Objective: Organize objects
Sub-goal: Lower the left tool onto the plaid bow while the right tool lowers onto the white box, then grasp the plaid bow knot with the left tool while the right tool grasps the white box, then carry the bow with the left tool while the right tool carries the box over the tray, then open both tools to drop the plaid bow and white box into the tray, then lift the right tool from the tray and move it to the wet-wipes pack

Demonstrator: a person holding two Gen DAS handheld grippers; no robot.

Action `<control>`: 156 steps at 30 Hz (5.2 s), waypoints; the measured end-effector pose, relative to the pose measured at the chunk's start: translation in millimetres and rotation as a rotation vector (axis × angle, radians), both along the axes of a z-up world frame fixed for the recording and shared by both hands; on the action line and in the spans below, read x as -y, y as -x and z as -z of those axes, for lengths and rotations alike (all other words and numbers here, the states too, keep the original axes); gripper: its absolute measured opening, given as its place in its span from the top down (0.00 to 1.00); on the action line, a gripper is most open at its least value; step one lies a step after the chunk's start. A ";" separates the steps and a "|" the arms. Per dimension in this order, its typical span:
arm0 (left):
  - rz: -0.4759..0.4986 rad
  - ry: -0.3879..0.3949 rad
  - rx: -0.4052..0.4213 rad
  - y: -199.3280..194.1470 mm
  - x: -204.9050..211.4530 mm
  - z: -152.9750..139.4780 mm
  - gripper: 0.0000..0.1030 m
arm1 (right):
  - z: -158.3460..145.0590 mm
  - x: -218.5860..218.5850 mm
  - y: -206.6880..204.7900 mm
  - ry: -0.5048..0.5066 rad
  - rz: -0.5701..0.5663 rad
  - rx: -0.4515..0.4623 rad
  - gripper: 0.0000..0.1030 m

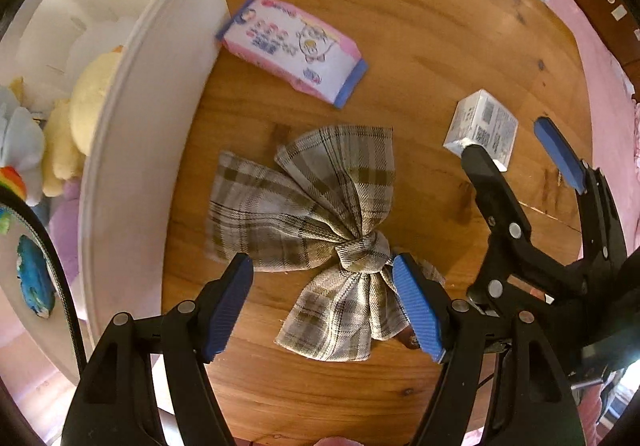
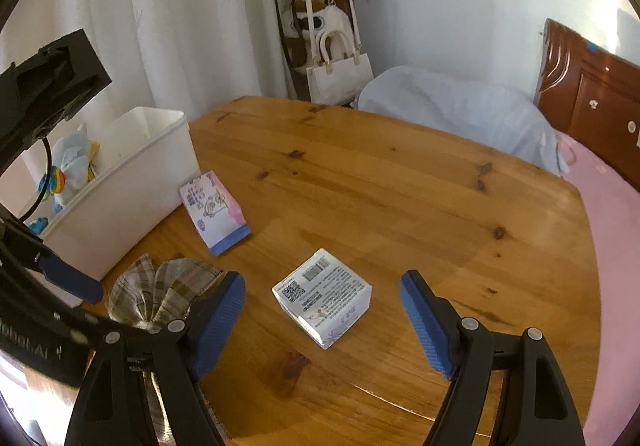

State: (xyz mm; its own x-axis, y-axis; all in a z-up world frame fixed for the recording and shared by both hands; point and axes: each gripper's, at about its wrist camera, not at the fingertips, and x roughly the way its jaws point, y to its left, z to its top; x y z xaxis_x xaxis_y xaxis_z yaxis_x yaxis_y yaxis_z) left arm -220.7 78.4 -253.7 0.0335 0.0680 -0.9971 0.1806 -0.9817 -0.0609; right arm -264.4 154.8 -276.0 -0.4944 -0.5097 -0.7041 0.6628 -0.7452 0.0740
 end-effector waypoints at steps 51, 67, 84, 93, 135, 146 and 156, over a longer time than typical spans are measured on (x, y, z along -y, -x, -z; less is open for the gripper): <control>0.091 -0.074 -0.072 -29.8 -11.5 -45.1 0.71 | -16.4 -2.4 -15.1 -0.066 -0.058 -0.001 0.43; 0.207 -0.036 -0.215 -38.3 9.1 -107.0 0.71 | -72.2 10.8 -55.3 -0.064 -0.083 -0.093 0.43; 0.246 -0.037 -0.336 -52.1 64.8 -162.3 0.71 | -96.4 59.1 -119.8 -0.075 -0.098 -0.095 0.43; 0.339 -0.041 -0.387 -44.0 102.3 -178.3 0.71 | -103.0 97.4 -154.8 -0.109 -0.027 -0.087 0.43; 0.373 -0.055 -0.527 26.6 213.7 -143.4 0.63 | -97.0 242.3 -214.0 -0.052 -0.002 -0.048 0.32; 0.334 -0.084 -0.526 18.6 224.5 -141.5 0.49 | -107.3 241.6 -214.4 -0.068 -0.015 -0.038 0.29; 0.317 -0.060 -0.568 -20.6 234.0 -160.6 0.37 | -143.4 211.8 -196.6 -0.035 -0.006 0.025 0.24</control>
